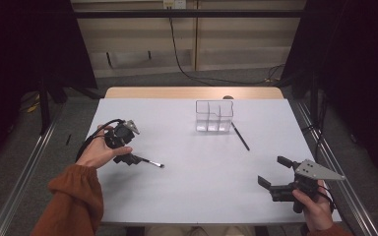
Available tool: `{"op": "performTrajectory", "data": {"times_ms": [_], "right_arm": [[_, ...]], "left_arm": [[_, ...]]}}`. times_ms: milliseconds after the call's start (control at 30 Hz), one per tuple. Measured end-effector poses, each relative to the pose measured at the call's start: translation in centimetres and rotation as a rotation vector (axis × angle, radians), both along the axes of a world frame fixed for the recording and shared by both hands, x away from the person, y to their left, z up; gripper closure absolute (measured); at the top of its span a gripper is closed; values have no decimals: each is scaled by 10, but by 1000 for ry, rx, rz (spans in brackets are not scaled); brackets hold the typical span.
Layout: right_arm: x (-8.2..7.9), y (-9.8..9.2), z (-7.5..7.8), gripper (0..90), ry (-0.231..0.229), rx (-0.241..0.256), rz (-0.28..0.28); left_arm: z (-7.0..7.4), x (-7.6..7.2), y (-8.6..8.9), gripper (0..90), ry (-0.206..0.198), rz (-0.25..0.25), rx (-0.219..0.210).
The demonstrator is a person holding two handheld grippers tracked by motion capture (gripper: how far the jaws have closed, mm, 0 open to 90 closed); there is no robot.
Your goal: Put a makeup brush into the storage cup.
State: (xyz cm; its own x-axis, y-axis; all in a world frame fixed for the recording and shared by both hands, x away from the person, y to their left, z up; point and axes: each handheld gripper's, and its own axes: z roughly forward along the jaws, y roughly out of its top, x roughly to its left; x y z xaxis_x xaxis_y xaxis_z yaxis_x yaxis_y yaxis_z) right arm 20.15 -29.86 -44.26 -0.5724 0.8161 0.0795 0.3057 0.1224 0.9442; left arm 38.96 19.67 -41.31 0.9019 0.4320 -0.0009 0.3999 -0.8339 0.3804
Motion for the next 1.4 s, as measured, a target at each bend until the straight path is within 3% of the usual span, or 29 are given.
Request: {"op": "performTrajectory", "data": {"times_ms": [300, 467, 500, 633, 767, 900, 1100, 1400], "right_arm": [[0, 0, 0, 0, 2, -4, 3], [0, 0, 0, 0, 3, -5, 5], [0, 0, 0, 0, 4, -5, 5], [0, 1, -1, 0, 7, -7, 7], [0, 1, -1, 0, 9, -7, 7], [1, 1, -1, 0, 10, -7, 6], [1, 0, -1, 0, 11, -7, 5], [0, 0, -1, 0, 11, -8, 4]], "left_arm": [[-14, 5, -6, 95, 11, -67, 83], [-21, 7, -8, 97, 28, -72, 96], [-23, 8, -10, 97, 29, -69, 120], [-29, 9, -12, 87, 78, -65, 120], [-33, 9, -16, 90, 67, -67, 134], [-36, 9, -19, 169, 73, -101, 152], [-37, 9, -20, 268, 89, -107, 145], [-36, 10, -23, 325, 109, -104, 168]]}}
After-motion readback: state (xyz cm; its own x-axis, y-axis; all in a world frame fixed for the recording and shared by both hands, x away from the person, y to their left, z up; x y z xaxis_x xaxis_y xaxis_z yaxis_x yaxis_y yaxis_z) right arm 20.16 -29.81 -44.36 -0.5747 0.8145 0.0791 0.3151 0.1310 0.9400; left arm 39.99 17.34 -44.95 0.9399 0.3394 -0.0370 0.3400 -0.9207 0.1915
